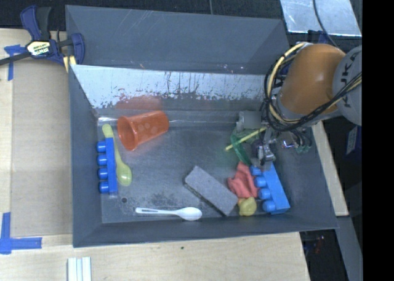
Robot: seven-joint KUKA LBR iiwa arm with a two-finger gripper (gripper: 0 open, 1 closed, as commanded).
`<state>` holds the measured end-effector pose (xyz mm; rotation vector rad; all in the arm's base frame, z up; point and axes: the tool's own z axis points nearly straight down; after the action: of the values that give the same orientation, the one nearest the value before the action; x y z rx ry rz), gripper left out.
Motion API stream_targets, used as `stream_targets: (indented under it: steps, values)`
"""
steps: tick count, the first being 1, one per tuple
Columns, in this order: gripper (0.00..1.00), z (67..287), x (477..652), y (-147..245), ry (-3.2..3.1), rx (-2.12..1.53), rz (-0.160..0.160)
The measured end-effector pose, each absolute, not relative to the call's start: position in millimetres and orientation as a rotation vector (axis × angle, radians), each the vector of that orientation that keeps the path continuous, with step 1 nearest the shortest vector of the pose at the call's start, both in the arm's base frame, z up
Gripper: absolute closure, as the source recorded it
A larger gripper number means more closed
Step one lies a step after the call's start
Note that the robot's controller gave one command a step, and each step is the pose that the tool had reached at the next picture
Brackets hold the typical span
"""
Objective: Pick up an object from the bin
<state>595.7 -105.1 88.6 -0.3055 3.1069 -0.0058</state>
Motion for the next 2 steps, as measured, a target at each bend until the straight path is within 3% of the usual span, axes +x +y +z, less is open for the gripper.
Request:
stream_targets:
  steps: [1,2]
  values:
    - [0.0,119.7,596.0,-106.3,3.125,0.098,0.0]
    - [0.0,187.1,595.4,-90.0,3.122,-0.102,-0.001]
